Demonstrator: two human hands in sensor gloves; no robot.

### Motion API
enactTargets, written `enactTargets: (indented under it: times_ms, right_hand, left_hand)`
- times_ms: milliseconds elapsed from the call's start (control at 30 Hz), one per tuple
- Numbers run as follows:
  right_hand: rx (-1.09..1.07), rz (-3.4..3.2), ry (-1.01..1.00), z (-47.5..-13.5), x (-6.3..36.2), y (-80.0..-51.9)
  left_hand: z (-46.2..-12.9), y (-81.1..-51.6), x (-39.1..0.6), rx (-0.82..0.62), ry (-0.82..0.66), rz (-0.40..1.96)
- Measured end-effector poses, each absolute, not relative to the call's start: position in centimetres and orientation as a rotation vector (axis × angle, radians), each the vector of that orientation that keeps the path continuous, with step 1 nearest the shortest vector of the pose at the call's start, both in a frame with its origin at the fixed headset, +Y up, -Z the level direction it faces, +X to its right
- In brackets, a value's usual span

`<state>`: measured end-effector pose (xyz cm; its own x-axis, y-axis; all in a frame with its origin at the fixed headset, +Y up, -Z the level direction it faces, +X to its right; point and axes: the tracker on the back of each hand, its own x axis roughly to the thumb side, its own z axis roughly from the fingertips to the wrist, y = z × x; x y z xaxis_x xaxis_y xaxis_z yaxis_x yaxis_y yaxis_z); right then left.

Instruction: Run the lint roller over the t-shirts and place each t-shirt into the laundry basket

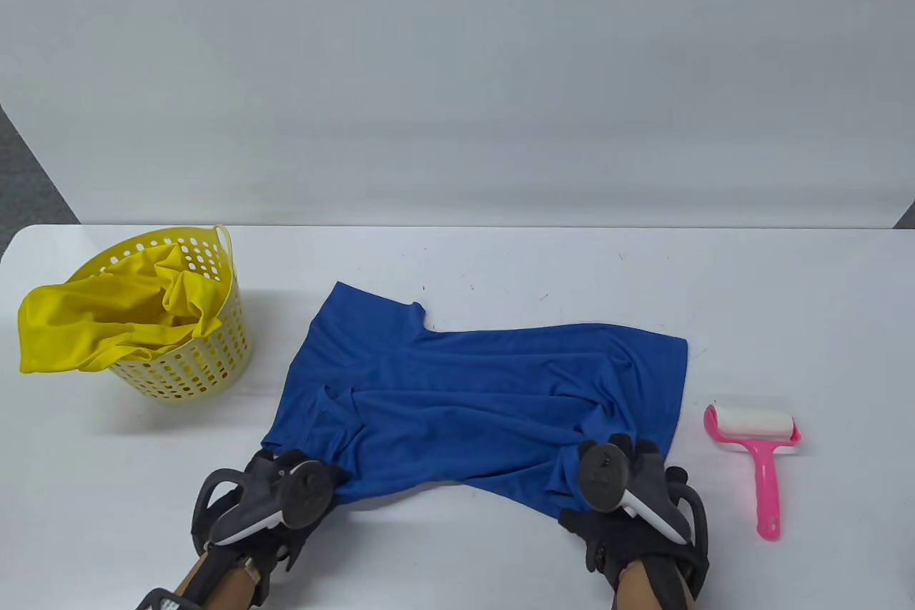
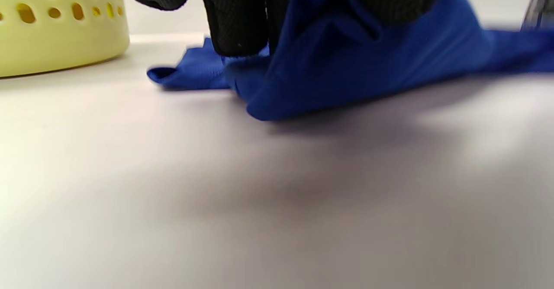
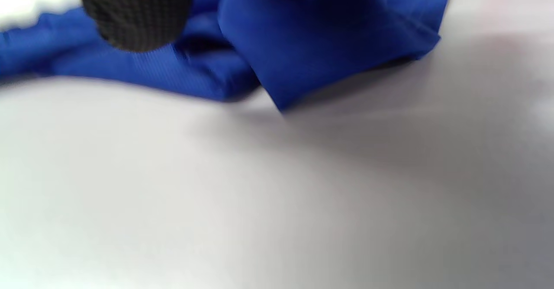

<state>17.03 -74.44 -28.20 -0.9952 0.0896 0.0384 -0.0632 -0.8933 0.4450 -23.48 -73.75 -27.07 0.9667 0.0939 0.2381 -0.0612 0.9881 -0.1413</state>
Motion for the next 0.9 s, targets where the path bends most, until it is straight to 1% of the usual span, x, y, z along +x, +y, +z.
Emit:
enactTargets:
  times_ms: [33,67,100,133,167,200,233,267,333,367,400,433,467,500,533,567,600,633,667,700,733,767,833,867,900]
  right_hand:
    - [0.122,3.067,0.659,-28.7,16.7,-75.4]
    - [0.151,3.153,0.696,-29.3,16.7,-76.2]
    - [0.156,3.213,0.740,-29.7,16.8,-76.4]
    - [0.162,3.243,0.737,-30.0,17.0,-76.2]
    - [0.155,3.228,0.522,-30.2,17.2,-75.6]
    - [0.129,3.216,0.280,-30.2,17.4,-75.0]
    - [0.137,3.162,0.097,-30.0,17.8,-74.5]
    - [0.143,3.090,0.035,-29.8,18.3,-73.7]
    - [0.131,2.909,0.137,-29.2,19.6,-72.5]
    - [0.166,2.731,0.195,-28.7,20.9,-71.8]
    - [0.168,2.625,0.200,-28.4,21.7,-71.6]
    - [0.162,2.507,0.205,-28.1,22.7,-71.4]
    - [0.133,2.421,0.240,-27.8,23.5,-71.4]
    - [0.106,2.357,0.322,-27.6,24.2,-71.5]
    - [0.062,2.312,0.468,-27.4,24.9,-71.8]
    - [-0.066,2.395,0.452,-27.1,25.6,-71.7]
    - [-0.114,2.463,0.424,-27.0,25.7,-71.6]
    - [-0.139,2.617,0.431,-27.2,25.8,-71.3]
    - [-0.161,2.649,0.433,-27.2,25.7,-71.1]
    - [-0.143,2.636,0.409,-27.1,25.4,-71.0]
    - [-0.079,2.610,0.335,-27.2,24.6,-70.6]
    - [-0.075,2.615,0.305,-27.1,24.2,-70.4]
    - [-0.013,2.793,0.187,-27.1,21.9,-69.9]
    - [0.032,2.887,0.202,-27.2,20.8,-70.0]
    - [0.045,2.962,0.301,-27.2,19.9,-70.4]
  left_hand:
    - [-27.0,-72.8,-24.4,-0.086,-0.237,0.173]
    - [-26.9,-72.2,-25.0,-0.057,-0.235,0.248]
    - [-26.8,-71.7,-25.8,-0.025,-0.235,0.340]
    - [-26.8,-71.2,-26.5,-0.003,-0.247,0.432]
    - [-26.7,-70.9,-27.2,0.022,-0.259,0.536]
    - [-26.7,-70.8,-27.6,0.033,-0.258,0.586]
    - [-26.7,-70.7,-28.1,0.037,-0.253,0.632]
    - [-26.7,-70.6,-28.6,0.033,-0.244,0.660]
    - [-26.9,-70.6,-29.2,0.023,-0.245,0.700]
    - [-27.0,-70.6,-29.5,0.009,-0.246,0.725]
    - [-27.4,-70.7,-29.7,-0.037,-0.259,0.731]
    - [-27.6,-70.8,-29.7,-0.101,-0.262,0.722]
    - [-27.9,-71.2,-29.6,-0.254,-0.266,0.666]
    - [-27.9,-71.6,-29.4,-0.393,-0.251,0.608]
    - [-27.6,-72.1,-29.2,-0.488,-0.213,0.488]
    - [-27.4,-72.5,-28.9,-0.480,-0.154,0.380]
    - [-27.3,-72.5,-28.6,-0.439,-0.123,0.300]
    - [-27.2,-72.2,-28.0,-0.375,-0.086,0.168]
    - [-27.0,-71.7,-27.5,-0.323,-0.062,0.099]
    - [-26.8,-71.3,-27.0,-0.257,-0.078,0.082]
    - [-26.5,-71.0,-26.3,-0.197,-0.132,0.100]
    - [-26.2,-70.9,-25.8,-0.178,-0.182,0.120]
    - [-25.8,-71.1,-24.4,-0.199,-0.252,0.126]
    - [-25.6,-71.6,-23.6,-0.235,-0.304,0.080]
    - [-25.5,-72.1,-23.0,-0.270,-0.322,0.036]
